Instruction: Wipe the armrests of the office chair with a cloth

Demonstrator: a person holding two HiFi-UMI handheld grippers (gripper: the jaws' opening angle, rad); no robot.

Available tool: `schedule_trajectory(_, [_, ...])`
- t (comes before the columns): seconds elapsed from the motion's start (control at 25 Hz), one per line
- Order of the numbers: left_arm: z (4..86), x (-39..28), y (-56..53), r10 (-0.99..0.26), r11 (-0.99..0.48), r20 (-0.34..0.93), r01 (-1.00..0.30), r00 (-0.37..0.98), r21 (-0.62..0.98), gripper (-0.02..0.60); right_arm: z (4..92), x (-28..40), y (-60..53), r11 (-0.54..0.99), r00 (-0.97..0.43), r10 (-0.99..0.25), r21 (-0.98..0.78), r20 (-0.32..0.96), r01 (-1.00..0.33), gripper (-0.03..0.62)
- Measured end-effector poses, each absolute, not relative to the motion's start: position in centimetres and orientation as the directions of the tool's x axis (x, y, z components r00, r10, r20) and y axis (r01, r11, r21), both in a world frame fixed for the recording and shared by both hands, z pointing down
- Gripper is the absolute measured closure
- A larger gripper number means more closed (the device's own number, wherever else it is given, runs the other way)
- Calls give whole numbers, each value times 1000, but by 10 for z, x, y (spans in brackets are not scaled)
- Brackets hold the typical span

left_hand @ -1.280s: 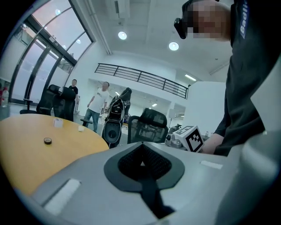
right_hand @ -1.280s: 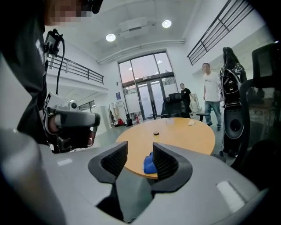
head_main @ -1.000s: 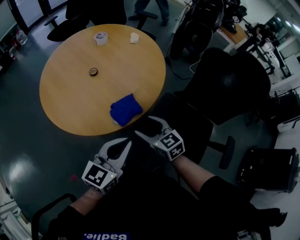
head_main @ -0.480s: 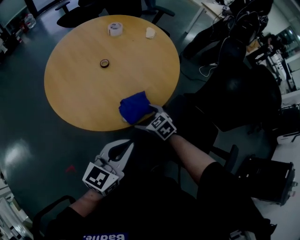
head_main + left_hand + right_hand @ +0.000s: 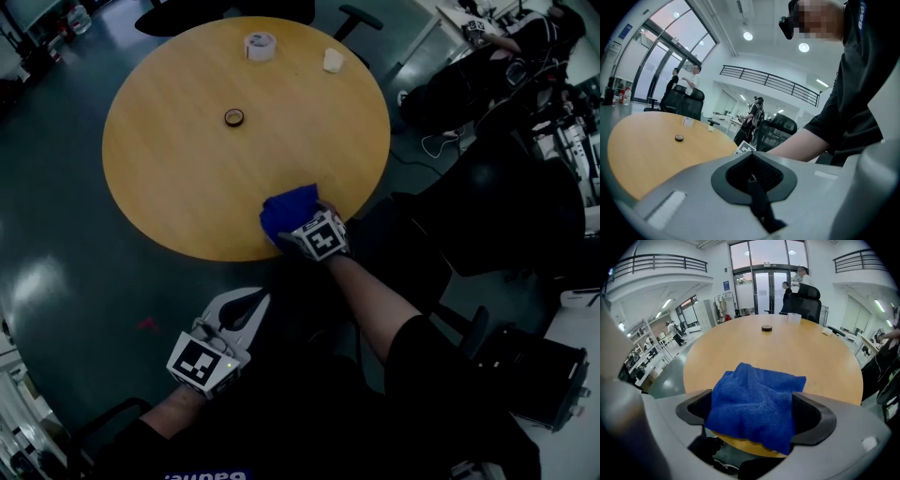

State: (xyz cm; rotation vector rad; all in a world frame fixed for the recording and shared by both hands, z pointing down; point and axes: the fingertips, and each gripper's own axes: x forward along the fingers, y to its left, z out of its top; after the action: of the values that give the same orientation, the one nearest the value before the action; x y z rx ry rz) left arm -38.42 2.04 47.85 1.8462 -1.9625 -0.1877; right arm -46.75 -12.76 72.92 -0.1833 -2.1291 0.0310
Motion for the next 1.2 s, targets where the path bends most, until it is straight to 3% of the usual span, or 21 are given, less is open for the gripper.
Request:
schedule_trajectory(0.32, [481,-401,30,-971,118,239,-909,-21,400,561,753,-468,-128,994,-464,110,-87,879,71,92])
schedule_trajectory(0.4, [482,-402,29,-972,112,235,-908,-16,403,561,749,-469,-128,993,-478,111,-79,871,87,153])
schedule_trajectory(0.52, [481,-400,27,-974,98,226,-910,-5,403,561,745,-466,-132,994,-488,90,-49,868,95,341])
schedule_trajectory(0.64, [477,-399,23,-974,83,226,-912,12,403,561,741,-463,-131,994,-489,89,-45,868,101,400])
schedule_trajectory(1.2, [483,-368,-16,-969,-27,219,-934,112,356,561,648,-422,-144,996,-681,76,-83,728,23,439])
